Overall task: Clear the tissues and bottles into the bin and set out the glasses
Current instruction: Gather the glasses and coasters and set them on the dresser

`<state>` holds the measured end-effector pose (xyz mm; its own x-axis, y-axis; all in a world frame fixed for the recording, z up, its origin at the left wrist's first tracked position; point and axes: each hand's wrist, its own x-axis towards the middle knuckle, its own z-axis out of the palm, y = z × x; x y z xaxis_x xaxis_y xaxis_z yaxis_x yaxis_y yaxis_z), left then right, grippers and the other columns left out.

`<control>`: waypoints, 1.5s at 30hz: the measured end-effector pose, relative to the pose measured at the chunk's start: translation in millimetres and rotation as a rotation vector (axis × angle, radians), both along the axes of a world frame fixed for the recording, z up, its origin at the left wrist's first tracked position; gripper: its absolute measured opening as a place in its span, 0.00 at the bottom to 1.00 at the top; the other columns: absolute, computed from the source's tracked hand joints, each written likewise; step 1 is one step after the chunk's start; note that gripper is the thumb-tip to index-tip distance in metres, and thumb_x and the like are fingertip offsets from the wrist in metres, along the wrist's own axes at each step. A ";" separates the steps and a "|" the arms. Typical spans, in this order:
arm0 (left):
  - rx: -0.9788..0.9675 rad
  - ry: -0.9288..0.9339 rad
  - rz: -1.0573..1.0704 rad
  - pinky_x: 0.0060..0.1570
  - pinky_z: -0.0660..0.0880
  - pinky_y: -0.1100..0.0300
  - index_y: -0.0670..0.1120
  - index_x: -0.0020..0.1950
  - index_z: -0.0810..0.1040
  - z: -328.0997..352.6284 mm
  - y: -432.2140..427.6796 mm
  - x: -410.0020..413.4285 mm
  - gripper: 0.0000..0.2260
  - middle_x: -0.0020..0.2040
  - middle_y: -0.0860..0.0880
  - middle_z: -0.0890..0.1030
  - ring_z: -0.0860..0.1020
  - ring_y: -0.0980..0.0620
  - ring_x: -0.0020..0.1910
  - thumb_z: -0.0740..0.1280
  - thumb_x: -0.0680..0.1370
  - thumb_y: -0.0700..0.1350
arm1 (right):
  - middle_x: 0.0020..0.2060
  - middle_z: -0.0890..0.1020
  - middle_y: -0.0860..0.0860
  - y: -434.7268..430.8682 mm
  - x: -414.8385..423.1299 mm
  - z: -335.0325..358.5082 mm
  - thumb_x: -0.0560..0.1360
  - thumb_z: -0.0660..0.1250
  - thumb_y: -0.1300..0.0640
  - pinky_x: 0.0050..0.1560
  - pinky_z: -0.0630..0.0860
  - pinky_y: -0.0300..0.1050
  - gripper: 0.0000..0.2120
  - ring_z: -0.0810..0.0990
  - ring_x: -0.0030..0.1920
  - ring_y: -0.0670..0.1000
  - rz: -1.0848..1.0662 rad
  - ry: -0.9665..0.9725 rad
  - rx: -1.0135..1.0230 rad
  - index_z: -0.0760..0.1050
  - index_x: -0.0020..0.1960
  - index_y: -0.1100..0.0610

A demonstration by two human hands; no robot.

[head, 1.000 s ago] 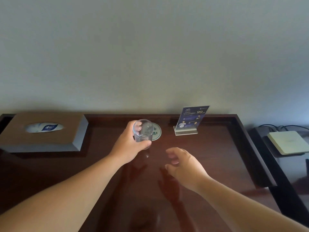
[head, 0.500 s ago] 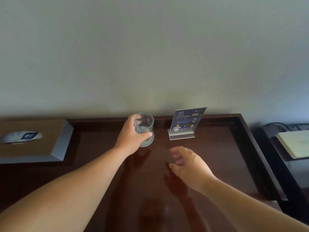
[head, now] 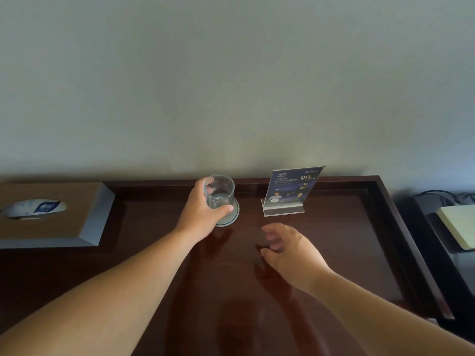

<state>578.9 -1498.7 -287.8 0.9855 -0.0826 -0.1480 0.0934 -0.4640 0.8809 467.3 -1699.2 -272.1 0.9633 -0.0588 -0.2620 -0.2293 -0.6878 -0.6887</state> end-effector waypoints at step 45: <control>0.446 -0.682 -0.583 0.51 0.71 0.54 0.52 0.68 0.68 271.4 65.0 -171.9 0.21 0.57 0.52 0.76 0.74 0.50 0.57 0.62 0.77 0.57 | 0.64 0.74 0.46 96.9 -192.7 276.7 0.76 0.62 0.42 0.53 0.70 0.42 0.22 0.75 0.60 0.48 -0.303 -0.427 -0.476 0.69 0.68 0.46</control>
